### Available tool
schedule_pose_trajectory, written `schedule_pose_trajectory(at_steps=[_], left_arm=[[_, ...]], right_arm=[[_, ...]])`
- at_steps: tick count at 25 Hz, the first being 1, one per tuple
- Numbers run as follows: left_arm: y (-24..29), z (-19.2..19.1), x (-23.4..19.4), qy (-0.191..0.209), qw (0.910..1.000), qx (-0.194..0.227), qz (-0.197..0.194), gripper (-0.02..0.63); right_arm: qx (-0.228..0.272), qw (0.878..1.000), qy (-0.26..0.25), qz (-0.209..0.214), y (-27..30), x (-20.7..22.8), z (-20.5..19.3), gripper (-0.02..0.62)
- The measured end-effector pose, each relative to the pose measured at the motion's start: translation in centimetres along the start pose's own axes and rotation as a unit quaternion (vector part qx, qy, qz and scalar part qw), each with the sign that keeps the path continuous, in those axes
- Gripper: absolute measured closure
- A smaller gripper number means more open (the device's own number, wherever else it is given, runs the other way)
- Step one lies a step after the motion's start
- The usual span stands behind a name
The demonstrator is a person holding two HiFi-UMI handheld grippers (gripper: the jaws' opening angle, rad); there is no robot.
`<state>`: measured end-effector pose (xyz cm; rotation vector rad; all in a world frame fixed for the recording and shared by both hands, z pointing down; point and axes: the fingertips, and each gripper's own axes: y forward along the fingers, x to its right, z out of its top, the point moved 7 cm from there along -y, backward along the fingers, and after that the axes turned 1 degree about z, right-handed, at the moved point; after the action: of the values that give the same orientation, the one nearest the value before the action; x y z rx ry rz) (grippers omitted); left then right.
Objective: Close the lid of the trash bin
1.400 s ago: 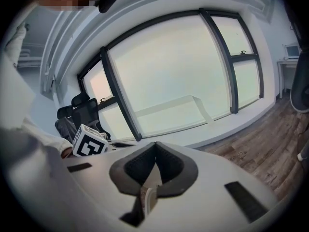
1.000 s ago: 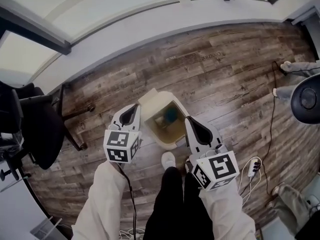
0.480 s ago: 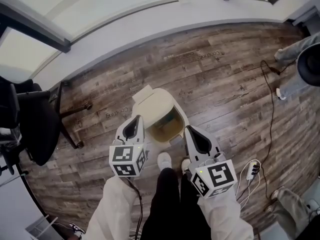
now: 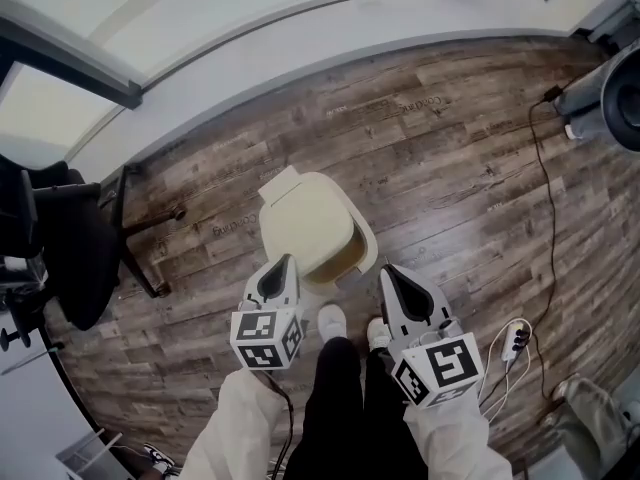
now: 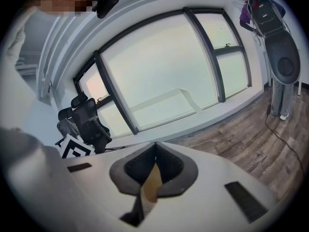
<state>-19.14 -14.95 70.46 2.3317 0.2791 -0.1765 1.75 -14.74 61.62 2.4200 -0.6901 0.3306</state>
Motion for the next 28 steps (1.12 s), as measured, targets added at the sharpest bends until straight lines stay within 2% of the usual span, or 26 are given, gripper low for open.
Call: schedule_pose_trajectory(at_steps=[4,15,20,28], left_arm=[[0.6,-2.0,0.5,-0.020,0.9998,-0.009,0.003,0.598],[2.1,-6.5,1.3,-0.035,0.9989,-0.023,-0.021,0.598],[3.2,-8.1,1.3,-0.042,0.9984,-0.032,-0.018,0.598],[5.1,-11.0,1.4,-0.052,0.9964,-0.064,-0.018,0.598]], right_arm=[[-0.010,1.000,0.002,-0.002,-0.3,0.6,-1.5,0.571],[-0.036,0.999,0.009,-0.008,0.0,1.1,-5.2,0.571],[-0.047,0.999,0.004,-0.010,0.3,1.6,-6.5,0.571],[-0.064,0.998,0.004,-0.019,0.5,2.8,-8.3,0.571]])
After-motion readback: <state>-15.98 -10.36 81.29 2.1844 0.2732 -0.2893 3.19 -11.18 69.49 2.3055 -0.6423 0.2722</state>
